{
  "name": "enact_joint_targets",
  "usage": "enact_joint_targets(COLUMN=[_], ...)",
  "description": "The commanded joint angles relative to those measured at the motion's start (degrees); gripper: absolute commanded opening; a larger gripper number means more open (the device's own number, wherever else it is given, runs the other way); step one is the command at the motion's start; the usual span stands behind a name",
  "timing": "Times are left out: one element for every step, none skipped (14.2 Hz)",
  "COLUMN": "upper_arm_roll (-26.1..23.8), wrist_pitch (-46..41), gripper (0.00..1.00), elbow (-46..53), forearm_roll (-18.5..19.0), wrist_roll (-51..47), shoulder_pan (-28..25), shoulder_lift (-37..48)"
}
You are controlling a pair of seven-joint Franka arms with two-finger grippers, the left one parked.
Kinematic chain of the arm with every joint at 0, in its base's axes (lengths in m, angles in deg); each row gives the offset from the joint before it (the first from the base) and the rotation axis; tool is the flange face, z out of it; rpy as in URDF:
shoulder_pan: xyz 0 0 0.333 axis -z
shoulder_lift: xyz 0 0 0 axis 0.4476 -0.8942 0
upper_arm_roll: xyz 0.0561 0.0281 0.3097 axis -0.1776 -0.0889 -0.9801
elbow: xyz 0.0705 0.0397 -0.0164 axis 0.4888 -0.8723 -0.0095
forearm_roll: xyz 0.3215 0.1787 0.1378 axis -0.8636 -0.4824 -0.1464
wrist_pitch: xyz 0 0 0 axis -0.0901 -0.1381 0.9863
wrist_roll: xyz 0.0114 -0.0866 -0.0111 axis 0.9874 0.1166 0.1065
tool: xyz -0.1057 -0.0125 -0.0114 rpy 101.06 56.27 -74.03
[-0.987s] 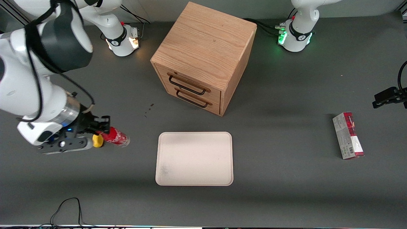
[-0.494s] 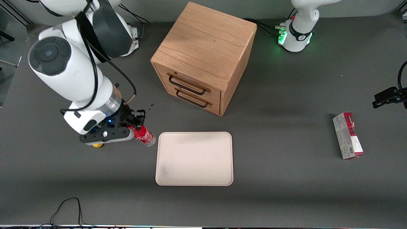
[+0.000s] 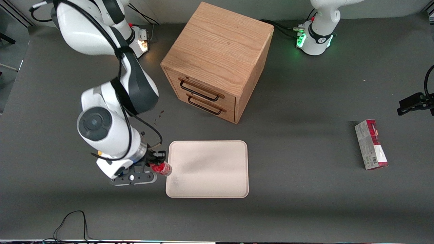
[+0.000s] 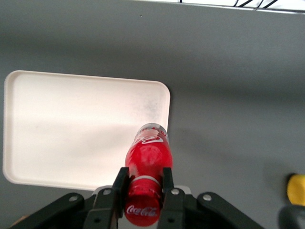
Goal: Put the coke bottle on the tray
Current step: 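Carry the bottle over the cream tray's edge and lower it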
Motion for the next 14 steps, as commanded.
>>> enact_joint_targets(upper_arm_roll=[-0.5, -0.6, -0.6, -0.6, -0.6, -0.6, -0.6, -0.6, -0.6, -0.6, -0.6, -0.6, -0.6, -0.6], wrist_pitch=[2.1, 2.9, 3.6, 4.5, 5.0, 5.5, 6.5, 7.0, 7.3, 7.6, 7.6, 7.6, 7.6, 7.6], gripper=[0.0, 0.0, 0.0, 0.0, 0.0, 0.0, 0.0, 0.0, 0.0, 0.0, 0.0, 0.28, 0.99, 1.0], elbow=[2.7, 2.7, 2.6, 2.6, 2.4, 2.3, 2.0, 1.9, 1.9, 1.9, 1.8, 1.7, 1.1, 1.0], forearm_roll=[0.6, 0.6, 0.6, 0.6, 0.5, 0.5, 0.4, 0.4, 0.4, 0.4, 0.4, 0.4, 0.3, 0.2], wrist_roll=[-0.3, -0.2, -0.2, -0.2, -0.2, -0.2, -0.3, -0.3, -0.3, -0.3, -0.5, -1.0, -1.3, -1.5], shoulder_pan=[0.0, -0.1, -0.1, -0.1, -0.1, -0.1, -0.2, -0.3, -0.3, -0.4, -0.4, -0.4, -0.4, -0.5], shoulder_lift=[-3.0, -4.0, -5.0, -6.0, -6.9, -7.6, -8.2, -8.7, -9.3, -9.3, -9.3, -9.3, -9.3, -8.9])
